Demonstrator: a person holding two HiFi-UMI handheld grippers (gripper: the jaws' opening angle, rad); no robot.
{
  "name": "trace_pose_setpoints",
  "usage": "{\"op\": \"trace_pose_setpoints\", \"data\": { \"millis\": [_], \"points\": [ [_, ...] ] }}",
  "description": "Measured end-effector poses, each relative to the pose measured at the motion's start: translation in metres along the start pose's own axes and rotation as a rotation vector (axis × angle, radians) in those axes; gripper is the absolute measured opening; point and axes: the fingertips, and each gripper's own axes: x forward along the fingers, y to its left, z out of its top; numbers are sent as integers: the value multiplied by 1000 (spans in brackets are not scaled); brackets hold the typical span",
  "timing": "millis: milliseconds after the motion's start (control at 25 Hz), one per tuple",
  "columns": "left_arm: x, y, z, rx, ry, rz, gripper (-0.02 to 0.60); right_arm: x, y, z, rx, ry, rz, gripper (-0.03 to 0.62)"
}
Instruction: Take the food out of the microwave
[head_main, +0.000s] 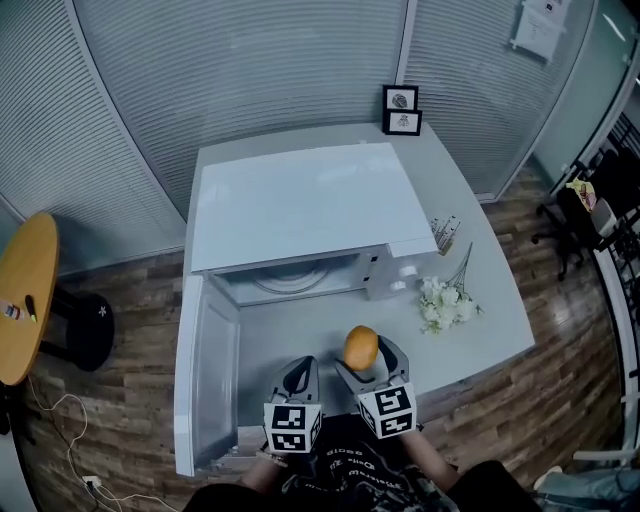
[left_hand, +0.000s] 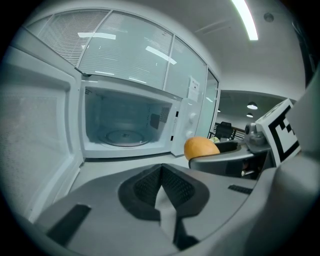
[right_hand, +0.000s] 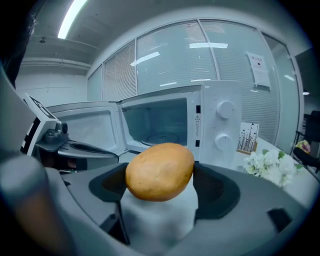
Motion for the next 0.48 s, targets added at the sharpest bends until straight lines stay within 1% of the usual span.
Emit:
{"op": "trace_pose_setpoints", "data": {
  "millis": [160,480],
  "points": [
    [1,0,0,1,1,-6,8,-4,-3,-6,24,4,-14,397],
    [3,4,0,6,4,-5,8,-5,-3,-13,56,7,-9,397]
  ]
}}
